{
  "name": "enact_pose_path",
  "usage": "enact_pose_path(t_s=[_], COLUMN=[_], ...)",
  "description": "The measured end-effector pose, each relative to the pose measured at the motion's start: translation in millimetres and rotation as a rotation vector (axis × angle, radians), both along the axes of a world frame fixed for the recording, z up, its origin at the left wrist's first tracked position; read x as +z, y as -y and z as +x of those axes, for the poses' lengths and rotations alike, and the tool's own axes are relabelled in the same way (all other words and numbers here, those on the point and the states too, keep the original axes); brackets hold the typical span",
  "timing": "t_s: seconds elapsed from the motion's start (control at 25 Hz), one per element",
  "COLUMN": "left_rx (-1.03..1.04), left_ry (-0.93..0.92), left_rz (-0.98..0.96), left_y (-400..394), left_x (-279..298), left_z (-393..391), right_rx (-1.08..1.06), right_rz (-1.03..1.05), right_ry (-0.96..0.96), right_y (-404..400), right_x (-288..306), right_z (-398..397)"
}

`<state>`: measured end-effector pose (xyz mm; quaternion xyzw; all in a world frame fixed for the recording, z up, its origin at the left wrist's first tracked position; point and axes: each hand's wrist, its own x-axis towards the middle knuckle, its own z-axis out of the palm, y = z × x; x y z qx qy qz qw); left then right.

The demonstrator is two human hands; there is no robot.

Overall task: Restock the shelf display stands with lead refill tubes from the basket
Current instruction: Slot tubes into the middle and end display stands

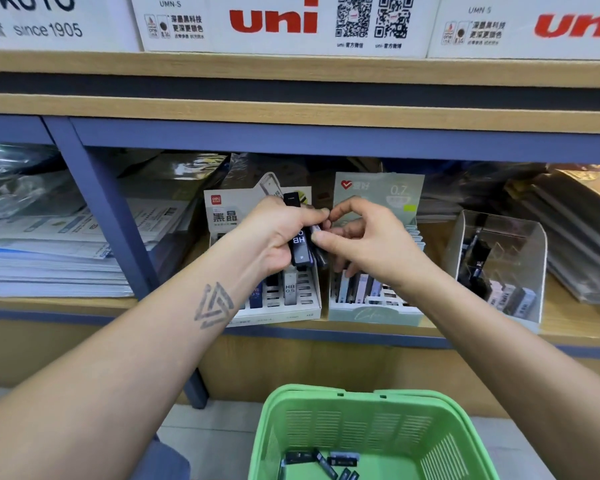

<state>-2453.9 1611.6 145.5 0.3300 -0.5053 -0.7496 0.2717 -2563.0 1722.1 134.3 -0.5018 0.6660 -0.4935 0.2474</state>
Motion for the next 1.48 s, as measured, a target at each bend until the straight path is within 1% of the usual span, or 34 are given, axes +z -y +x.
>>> enact_pose_path(t_s=[0.08, 0.12, 0.2, 0.24, 0.28, 0.32, 0.4, 0.44, 0.52, 0.6, 0.68, 0.72, 0.76, 0.88, 1.16, 1.28, 1.4, 1.48], left_rx=[-0.02, -0.023, 0.0, 0.016, 0.029, 0.037, 0.026, -0.002, -0.101, -0.19, -0.269, -0.304, -0.332, -0.35, -0.381, -0.377, -0.357, -0.33], left_ry=[0.013, 0.015, 0.036, 0.053, 0.063, 0.069, 0.104, 0.117, 0.088, 0.06, 0.085, 0.101, 0.119, 0.15, 0.147, 0.104, 0.043, 0.042], left_rz=[-0.005, 0.001, -0.033, -0.06, -0.079, -0.092, -0.12, -0.122, -0.064, -0.028, -0.061, -0.088, -0.117, -0.169, -0.211, -0.166, -0.095, -0.141], left_y=[-12, -18, -31, -37, -41, -46, -58, -65, -81, -89, -95, -99, -103, -114, -129, -130, -129, -128], left_x=[-1, -1, -1, -1, -2, -3, -5, -6, -9, -14, -22, -26, -31, -41, -55, -55, -55, -56], left_z=[-12, -19, -35, -44, -52, -61, -79, -86, -99, -107, -114, -118, -121, -132, -144, -145, -146, -147], right_rx=[-0.017, -0.055, -0.159, -0.178, -0.173, -0.172, -0.208, -0.232, -0.293, -0.353, -0.356, -0.339, -0.315, -0.252, -0.196, -0.21, -0.218, -0.193], right_rz=[0.041, 0.048, 0.0, -0.041, -0.064, -0.048, 0.026, 0.059, 0.056, 0.003, -0.027, -0.016, 0.003, 0.032, -0.05, -0.045, 0.0, 0.036], right_ry=[0.022, -0.072, -0.511, -0.689, -0.781, -0.802, -0.75, -0.655, -0.357, -0.046, 0.158, 0.214, 0.232, 0.207, 0.275, 0.235, 0.103, 0.045], right_y=[-12, -17, -25, -28, -30, -33, -45, -53, -73, -91, -110, -119, -128, -144, -156, -157, -162, -164], right_x=[5, 6, 5, 3, 2, 1, 4, 7, 11, 12, 9, 7, 4, -5, -15, -17, -18, -20], right_z=[-10, -16, -26, -29, -32, -36, -52, -62, -83, -106, -128, -138, -146, -163, -182, -187, -193, -194])
